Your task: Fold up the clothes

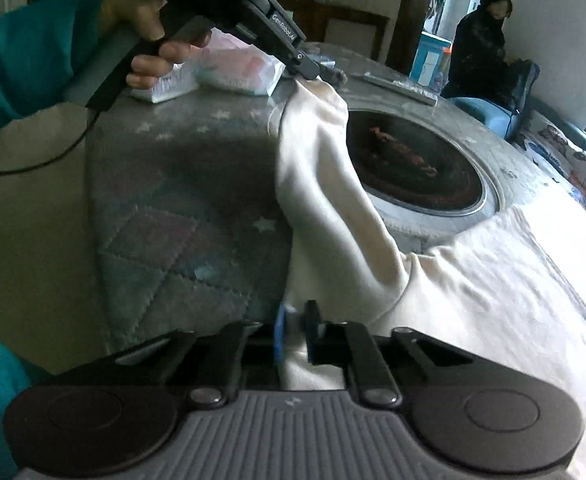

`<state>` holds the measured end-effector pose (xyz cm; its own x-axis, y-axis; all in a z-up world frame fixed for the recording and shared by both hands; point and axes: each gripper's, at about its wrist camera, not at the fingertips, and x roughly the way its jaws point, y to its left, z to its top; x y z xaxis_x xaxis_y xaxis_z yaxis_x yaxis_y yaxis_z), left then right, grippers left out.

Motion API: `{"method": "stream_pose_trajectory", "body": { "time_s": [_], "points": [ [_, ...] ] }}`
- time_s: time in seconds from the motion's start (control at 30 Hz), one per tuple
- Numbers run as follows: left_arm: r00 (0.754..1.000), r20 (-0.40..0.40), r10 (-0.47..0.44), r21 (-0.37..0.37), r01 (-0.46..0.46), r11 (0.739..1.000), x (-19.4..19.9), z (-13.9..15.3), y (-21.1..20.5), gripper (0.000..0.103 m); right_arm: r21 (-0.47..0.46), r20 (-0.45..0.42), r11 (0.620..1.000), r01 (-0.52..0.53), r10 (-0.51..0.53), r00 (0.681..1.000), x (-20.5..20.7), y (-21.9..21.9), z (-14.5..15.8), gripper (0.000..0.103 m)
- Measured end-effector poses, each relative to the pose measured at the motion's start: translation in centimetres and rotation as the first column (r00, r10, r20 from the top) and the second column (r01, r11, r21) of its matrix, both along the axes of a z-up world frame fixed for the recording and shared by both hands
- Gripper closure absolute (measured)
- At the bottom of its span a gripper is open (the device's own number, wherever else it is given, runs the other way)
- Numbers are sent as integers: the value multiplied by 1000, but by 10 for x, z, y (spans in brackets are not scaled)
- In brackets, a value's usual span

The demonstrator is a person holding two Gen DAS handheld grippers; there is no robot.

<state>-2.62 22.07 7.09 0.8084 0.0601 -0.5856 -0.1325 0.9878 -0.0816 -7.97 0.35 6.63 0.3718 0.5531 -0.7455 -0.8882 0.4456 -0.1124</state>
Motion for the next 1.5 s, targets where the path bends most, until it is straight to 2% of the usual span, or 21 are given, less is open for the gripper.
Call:
{"method": "stream_pose_trajectory", "body": {
  "time_s": [0.2,0.33,0.43,0.53,0.63,0.77,0.9,1.03,1.17,1.37,1.5],
  "points": [
    [998,50,-26,1,26,1000,-10,10,-2,98,139,-155,990,15,6,988,11,-26,21,101],
    [1000,-30,5,51,-3,999,-9,-11,-1,97,131,-197,991,-20,45,979,12,-32,15,100],
    [995,-87,54,64,-48,997,-9,-27,6,95,126,-218,992,-23,50,975,11,-33,9,95],
    [988,-126,85,76,-76,994,-11,-34,9,95,157,-217,987,-23,57,974,12,-36,17,90],
    [994,-113,1,19,1,1000,-16,-30,-13,95,175,-182,984,33,0,983,19,-45,26,90],
    [990,-88,-111,-55,107,993,-22,-25,-42,95,179,-145,976,127,-101,984,34,-54,31,90],
    [960,-84,-268,-136,255,957,-20,-32,-84,95,160,-139,965,210,-189,972,47,-63,27,90],
    [932,-109,-346,-141,330,933,-16,-44,-112,95,139,-121,957,256,-240,963,57,-67,21,90],
    [934,-156,-321,-78,313,947,-14,-58,-115,95,112,-123,941,320,-307,944,70,-73,8,90],
    [947,-170,-273,-72,265,962,-16,-57,-94,94,112,-141,901,419,-403,904,82,-102,-3,90],
    [949,-186,-256,-78,246,966,-12,-52,-92,94,107,-118,864,492,-480,869,92,-127,-6,89]
  ]
}}
